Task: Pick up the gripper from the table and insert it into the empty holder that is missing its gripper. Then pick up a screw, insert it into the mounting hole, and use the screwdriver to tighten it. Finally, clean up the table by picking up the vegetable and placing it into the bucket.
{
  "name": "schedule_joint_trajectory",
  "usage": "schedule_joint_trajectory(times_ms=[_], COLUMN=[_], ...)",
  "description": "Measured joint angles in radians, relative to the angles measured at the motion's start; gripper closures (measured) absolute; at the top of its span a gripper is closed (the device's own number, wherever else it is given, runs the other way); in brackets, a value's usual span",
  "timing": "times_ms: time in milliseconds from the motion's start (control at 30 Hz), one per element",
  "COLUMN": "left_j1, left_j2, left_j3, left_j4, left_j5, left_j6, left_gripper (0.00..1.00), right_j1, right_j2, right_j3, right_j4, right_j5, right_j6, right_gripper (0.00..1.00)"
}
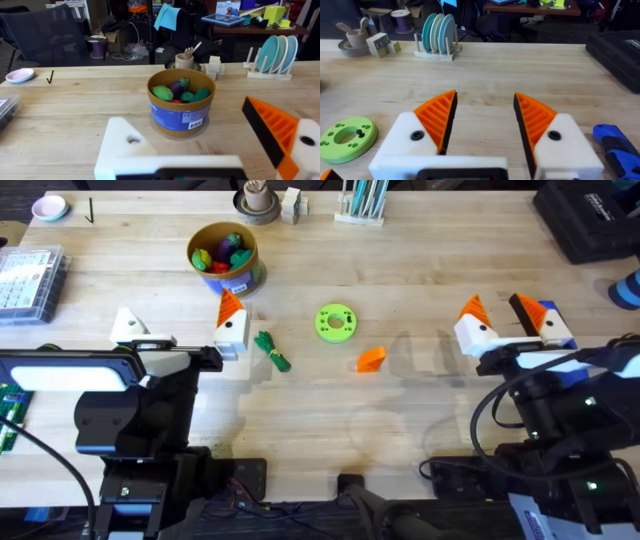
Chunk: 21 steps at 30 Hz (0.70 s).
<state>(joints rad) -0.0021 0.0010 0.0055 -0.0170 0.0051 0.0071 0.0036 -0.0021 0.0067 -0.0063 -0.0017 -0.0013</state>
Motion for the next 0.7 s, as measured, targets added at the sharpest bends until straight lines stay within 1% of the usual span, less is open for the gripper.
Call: schedule_joint_trajectory(times_ms=[433, 700], left_j1=[0.0, 0.0], left_j2=[0.0, 0.0], left_j3=[0.0, 0.001], left_j4=[-0.001, -0.003], left_j5=[0.0, 0.0], left_j6=[0.0, 0.0], left_gripper=[0.008, 0.008], right_j1=[0.0, 0.0], right_j2=[0.0, 0.0], right_j3=[0.001, 0.0], right_j4=[-0.006, 0.022], right_j5=[0.0, -0.006], right_j6=[0.0, 0.0], right_gripper=[0.268, 0.268])
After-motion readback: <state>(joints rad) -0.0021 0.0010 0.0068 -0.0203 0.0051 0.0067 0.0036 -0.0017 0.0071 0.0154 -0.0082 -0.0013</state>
